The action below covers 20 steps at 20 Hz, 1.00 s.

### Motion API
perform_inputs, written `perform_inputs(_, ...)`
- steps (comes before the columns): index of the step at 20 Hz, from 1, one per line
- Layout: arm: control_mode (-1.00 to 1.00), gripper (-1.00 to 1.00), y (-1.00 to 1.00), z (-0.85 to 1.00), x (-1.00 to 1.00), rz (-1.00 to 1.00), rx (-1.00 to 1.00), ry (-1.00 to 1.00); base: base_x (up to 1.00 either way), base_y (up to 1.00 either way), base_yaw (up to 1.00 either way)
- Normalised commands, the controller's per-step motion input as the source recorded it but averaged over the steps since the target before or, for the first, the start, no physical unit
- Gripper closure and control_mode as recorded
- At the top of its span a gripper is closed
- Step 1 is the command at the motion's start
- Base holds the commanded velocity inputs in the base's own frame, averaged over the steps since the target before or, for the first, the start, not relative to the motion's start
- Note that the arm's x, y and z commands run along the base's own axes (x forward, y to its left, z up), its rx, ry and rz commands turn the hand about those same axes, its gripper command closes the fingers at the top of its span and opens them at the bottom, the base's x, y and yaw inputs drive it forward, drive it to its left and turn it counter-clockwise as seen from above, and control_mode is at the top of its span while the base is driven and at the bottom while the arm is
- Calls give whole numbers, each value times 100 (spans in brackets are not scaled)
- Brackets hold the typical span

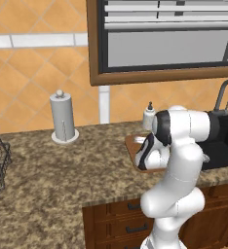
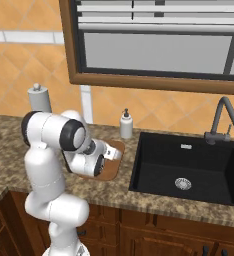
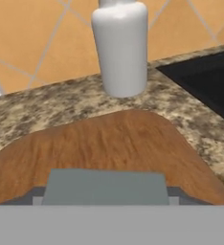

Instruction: Pick up the sponge from the counter and clean the cutting board by briefly scrubbing or pressing down on the cutting board. Once finished, release the sponge.

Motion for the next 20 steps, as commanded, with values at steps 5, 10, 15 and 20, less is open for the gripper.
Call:
perform_inputs(5,-100,100,0,-48,-74,0,-7,1,0,0,0)
perform_inputs(10,-100,100,0,-50,-79,0,-8,0,0,0,0)
perform_inputs(15,-100,100,-2,-45,-64,0,-4,0,0,0,0)
perform_inputs(20,-100,100,-11,-44,-17,-1,-1,-2,0,0,0)
